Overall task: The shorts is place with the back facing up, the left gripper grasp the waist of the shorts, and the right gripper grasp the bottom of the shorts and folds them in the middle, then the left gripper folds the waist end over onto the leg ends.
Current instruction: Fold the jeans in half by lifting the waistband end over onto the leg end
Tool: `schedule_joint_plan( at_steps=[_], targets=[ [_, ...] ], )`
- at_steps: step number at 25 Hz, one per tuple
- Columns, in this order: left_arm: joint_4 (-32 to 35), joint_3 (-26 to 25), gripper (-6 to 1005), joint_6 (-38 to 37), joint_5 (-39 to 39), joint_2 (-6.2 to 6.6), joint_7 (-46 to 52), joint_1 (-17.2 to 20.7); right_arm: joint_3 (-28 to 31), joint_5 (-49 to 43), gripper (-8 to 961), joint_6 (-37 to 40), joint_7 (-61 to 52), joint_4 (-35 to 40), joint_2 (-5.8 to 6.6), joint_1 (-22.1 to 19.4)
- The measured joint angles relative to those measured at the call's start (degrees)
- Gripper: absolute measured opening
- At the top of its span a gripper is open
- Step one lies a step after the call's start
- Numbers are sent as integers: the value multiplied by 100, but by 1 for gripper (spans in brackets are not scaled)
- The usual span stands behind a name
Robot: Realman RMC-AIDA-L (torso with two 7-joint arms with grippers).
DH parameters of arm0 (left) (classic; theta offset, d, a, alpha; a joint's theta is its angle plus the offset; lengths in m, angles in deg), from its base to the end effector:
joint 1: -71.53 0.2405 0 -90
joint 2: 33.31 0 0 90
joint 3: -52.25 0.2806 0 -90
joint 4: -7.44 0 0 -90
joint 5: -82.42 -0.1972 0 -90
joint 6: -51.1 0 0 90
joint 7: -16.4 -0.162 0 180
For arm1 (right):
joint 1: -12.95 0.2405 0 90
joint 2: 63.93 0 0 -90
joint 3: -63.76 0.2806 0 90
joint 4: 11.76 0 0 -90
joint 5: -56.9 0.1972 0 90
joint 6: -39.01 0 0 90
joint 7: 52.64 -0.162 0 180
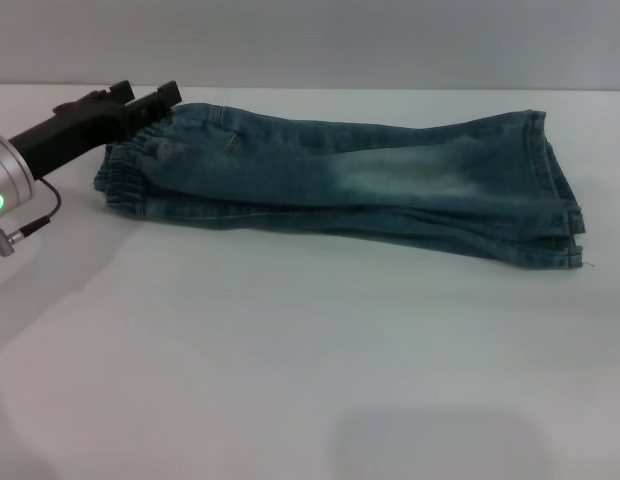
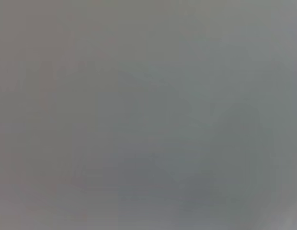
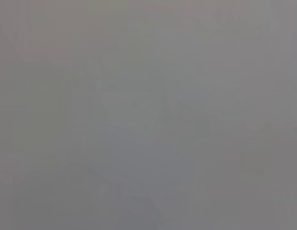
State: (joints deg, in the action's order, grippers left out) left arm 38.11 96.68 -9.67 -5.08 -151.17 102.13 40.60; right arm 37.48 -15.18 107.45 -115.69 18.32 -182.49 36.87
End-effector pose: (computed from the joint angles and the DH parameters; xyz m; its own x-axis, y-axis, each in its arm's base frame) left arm -0.2884 0.4097 0.0047 0.4844 0.3771 0.7894 0.8283 -0.4882 -0.2751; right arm 0.3410 0.3736 0.0884 0.4699 0.0474 -0.8815 -0.8432 -0.2713 -0.4641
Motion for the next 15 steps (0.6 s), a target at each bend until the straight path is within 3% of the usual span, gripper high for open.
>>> schedule_joint_plan(
  at_steps=[6, 15],
  targets=[
    [-161, 34, 839, -17, 5, 17, -289, 1, 51, 234, 652, 592, 454, -153, -17, -197],
    [-313, 68, 835, 754, -61, 1, -1042, 150, 274, 283, 651, 906, 841, -490, -10, -302]
  ],
)
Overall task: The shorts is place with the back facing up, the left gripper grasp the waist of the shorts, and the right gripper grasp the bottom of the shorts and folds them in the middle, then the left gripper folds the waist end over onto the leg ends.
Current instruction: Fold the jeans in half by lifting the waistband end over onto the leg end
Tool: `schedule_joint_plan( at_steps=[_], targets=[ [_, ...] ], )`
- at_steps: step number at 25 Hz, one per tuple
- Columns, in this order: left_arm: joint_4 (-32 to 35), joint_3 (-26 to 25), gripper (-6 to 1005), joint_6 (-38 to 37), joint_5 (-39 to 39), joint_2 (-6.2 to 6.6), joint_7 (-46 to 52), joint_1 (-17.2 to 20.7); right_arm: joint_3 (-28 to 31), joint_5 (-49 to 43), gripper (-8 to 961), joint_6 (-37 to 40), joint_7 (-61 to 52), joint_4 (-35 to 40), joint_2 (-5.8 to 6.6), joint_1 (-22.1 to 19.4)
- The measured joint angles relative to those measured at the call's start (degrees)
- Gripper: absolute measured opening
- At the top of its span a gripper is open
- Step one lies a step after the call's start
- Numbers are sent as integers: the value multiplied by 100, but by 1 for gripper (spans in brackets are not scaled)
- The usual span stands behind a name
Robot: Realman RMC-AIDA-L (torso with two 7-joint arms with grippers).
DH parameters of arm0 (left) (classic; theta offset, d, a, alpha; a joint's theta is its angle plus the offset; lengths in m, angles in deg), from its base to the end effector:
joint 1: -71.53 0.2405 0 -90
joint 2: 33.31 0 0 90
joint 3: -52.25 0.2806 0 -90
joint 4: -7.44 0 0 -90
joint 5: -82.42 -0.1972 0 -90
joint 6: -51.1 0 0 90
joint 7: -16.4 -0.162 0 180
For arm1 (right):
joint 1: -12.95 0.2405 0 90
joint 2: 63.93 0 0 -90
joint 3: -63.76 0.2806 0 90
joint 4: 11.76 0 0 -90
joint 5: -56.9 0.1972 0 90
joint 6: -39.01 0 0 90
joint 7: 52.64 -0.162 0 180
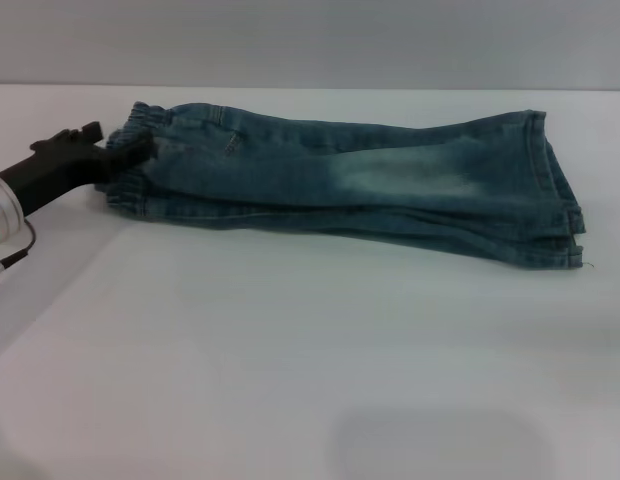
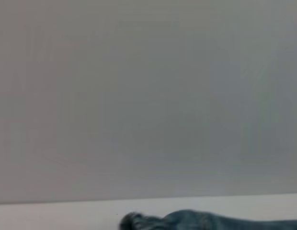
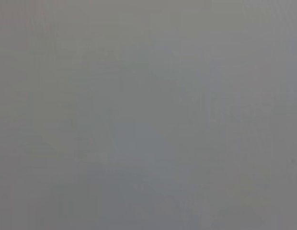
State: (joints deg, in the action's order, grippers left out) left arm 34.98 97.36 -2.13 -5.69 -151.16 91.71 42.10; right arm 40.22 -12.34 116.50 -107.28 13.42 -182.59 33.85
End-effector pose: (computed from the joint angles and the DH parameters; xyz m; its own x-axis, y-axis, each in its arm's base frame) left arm -0.3245 0.4019 -0.0055 0.6076 0.3788 0.6981 0.7840 -0.4270 -0.4506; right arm 0.3481 0.3420 0.0850 0.4822 0.1433 -0.8643 -0.8182 -0.2790 -0.5027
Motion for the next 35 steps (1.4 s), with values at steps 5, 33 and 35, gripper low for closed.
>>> schedule_joint_plan(
  at_steps=[5, 33, 35],
  targets=[
    [-70, 0, 834, 337, -9, -9, -209, 33, 15, 3, 652, 113, 2, -16, 3, -23],
    [-874, 26, 830, 1004, 14, -54, -931, -341, 43, 8, 652, 265, 7, -102, 20, -24],
    [-889, 32, 830, 980, 14, -54, -931, -356, 43, 8, 652, 253, 7, -102, 20, -24]
  ],
)
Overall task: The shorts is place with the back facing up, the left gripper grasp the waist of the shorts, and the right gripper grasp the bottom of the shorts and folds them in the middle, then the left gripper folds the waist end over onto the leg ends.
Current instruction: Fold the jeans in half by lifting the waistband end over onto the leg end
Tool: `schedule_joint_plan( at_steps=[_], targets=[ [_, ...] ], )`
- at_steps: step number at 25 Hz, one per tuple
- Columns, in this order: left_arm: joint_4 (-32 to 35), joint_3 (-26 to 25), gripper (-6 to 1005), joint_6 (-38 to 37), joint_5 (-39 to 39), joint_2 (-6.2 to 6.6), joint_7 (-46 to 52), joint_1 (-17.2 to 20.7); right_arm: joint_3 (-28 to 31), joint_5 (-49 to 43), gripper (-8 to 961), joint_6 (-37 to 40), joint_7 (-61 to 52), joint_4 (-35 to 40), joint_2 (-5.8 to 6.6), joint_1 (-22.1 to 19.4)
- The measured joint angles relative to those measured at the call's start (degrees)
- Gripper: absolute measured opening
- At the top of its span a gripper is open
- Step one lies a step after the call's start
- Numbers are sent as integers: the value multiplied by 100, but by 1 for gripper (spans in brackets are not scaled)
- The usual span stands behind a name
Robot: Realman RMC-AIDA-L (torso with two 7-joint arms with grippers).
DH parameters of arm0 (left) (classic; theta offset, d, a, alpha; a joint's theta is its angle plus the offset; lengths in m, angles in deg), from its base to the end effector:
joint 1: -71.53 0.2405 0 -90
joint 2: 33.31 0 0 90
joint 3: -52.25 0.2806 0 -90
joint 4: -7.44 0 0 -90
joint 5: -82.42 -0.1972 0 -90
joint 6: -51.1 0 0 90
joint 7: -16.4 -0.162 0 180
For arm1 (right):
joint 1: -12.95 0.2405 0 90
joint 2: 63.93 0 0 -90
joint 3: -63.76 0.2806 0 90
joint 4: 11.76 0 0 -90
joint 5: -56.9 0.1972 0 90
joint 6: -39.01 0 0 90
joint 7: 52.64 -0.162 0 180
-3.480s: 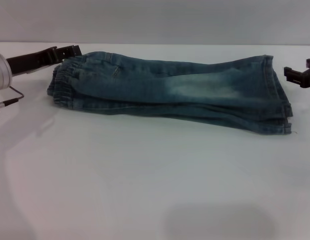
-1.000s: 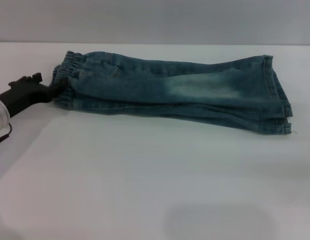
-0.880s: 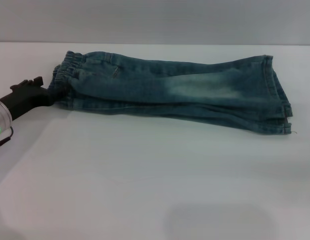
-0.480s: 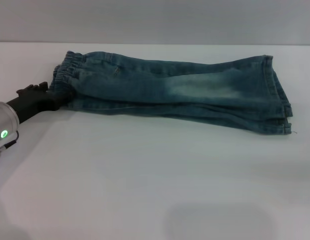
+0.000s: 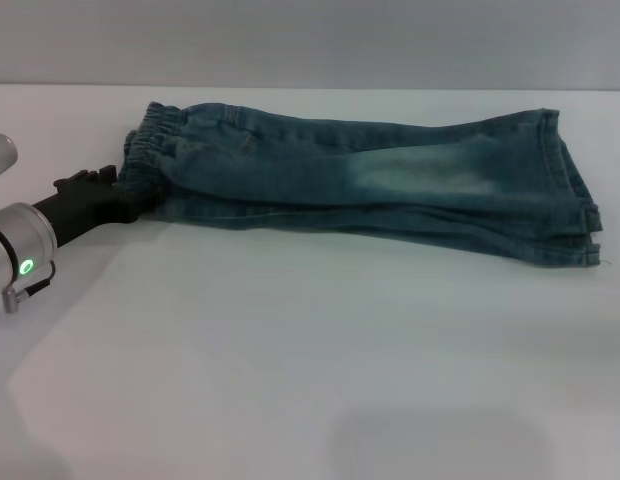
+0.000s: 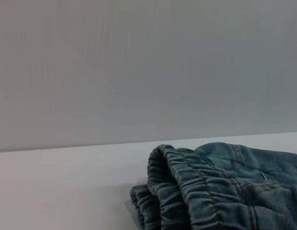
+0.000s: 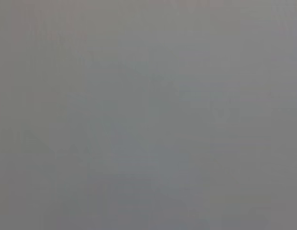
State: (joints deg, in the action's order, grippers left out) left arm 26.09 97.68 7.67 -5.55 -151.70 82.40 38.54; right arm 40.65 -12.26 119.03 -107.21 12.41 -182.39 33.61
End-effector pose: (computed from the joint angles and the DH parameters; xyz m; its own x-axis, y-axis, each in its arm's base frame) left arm -0.3408 0.4031 -0.0394 0.6733 0.4500 0.5866 0.7391 -0.3918 -0.5479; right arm 0.3454 0.3372 0.0849 0.4650 0.1609 -0.8705 -0.8167 -0.3015 -0.4920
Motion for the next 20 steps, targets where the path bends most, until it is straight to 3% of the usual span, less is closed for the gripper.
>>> schedule_joint_plan(
  at_steps=[5, 20],
  targets=[
    [-7, 11, 768, -97, -9, 2, 3, -4, 87, 0, 651, -9, 0, -15, 0, -4],
    [7, -28, 312, -432, -3, 38, 157, 60, 228, 0, 652, -8, 0, -184, -1, 11]
  ],
)
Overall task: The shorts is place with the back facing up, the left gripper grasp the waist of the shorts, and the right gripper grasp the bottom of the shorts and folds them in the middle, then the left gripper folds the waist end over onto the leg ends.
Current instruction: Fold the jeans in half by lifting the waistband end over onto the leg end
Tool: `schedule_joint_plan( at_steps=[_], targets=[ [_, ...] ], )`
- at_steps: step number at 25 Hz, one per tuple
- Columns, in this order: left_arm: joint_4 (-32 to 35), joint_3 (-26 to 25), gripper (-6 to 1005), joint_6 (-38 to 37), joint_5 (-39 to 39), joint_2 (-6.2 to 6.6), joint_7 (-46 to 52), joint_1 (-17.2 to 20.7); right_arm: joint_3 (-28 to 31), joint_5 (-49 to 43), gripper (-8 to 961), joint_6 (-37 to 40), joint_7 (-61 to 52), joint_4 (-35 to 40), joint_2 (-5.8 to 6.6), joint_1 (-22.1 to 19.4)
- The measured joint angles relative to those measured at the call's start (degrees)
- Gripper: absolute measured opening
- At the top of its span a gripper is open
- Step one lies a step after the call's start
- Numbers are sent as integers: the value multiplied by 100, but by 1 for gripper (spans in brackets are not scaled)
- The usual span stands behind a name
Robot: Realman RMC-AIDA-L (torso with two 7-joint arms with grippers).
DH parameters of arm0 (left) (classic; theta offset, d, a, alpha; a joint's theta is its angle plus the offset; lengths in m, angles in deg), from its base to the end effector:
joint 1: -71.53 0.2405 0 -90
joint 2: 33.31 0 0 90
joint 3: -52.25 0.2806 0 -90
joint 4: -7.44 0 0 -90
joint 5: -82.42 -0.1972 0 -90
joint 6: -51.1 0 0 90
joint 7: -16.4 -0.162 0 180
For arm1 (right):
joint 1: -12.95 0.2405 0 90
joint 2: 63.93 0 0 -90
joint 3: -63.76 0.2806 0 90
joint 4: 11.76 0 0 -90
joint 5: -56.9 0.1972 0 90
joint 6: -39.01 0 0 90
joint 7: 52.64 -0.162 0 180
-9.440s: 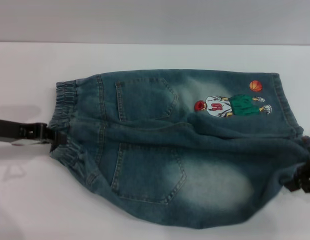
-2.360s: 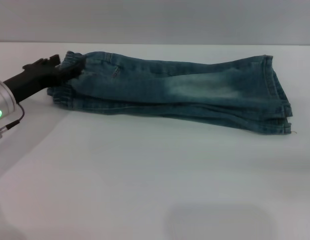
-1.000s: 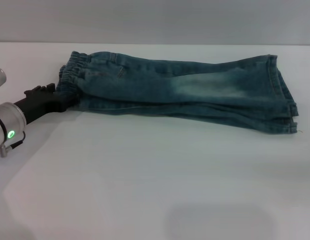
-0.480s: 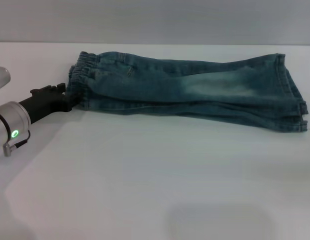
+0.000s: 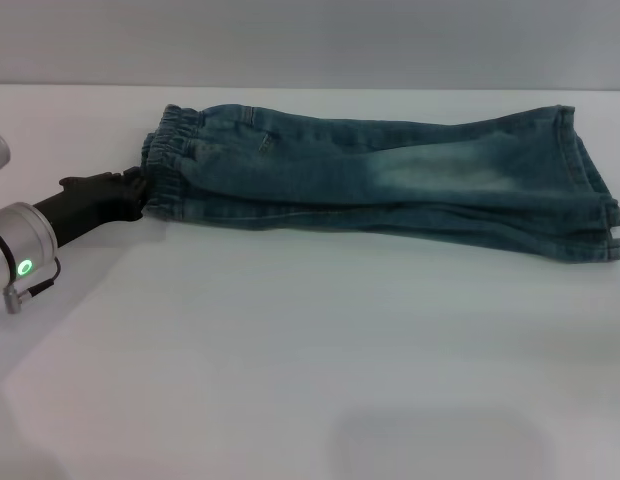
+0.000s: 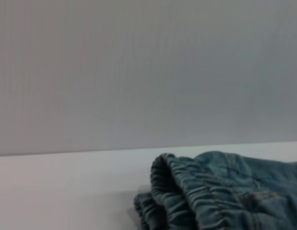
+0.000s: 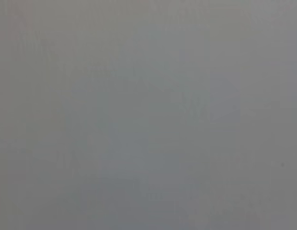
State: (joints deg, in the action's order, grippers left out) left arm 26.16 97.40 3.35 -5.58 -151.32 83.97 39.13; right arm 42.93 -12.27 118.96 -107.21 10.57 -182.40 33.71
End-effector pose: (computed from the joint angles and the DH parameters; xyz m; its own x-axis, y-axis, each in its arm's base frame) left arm -0.3351 0.3986 -0.0382 0.6497 0.4405 0.6195 0.7590 -0.4221 -0.4958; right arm 0.3515 0.3348 0.0845 0.4361 0.1624 -0.8851 -0.8433 -0.2695 -0.4650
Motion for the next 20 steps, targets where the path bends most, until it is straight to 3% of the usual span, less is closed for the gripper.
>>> schedule_joint_plan(
  at_steps=[4, 10, 15, 20],
  targets=[
    [80, 55, 154, -133, -25, 31, 493, 17, 0, 0, 651, 2, 0, -5, -8, -10],
    [319, 186, 277, -454, -43, 50, 837, 174, 0, 0, 652, 0, 0, -45, -8, -16],
    [358, 380, 500, -398, -46, 52, 964, 264, 0, 0, 651, -6, 0, -90, -4, 3],
    [336, 398, 656, -351, -48, 40, 967, 298, 0, 0, 651, -13, 86, -101, -1, 24]
  ],
)
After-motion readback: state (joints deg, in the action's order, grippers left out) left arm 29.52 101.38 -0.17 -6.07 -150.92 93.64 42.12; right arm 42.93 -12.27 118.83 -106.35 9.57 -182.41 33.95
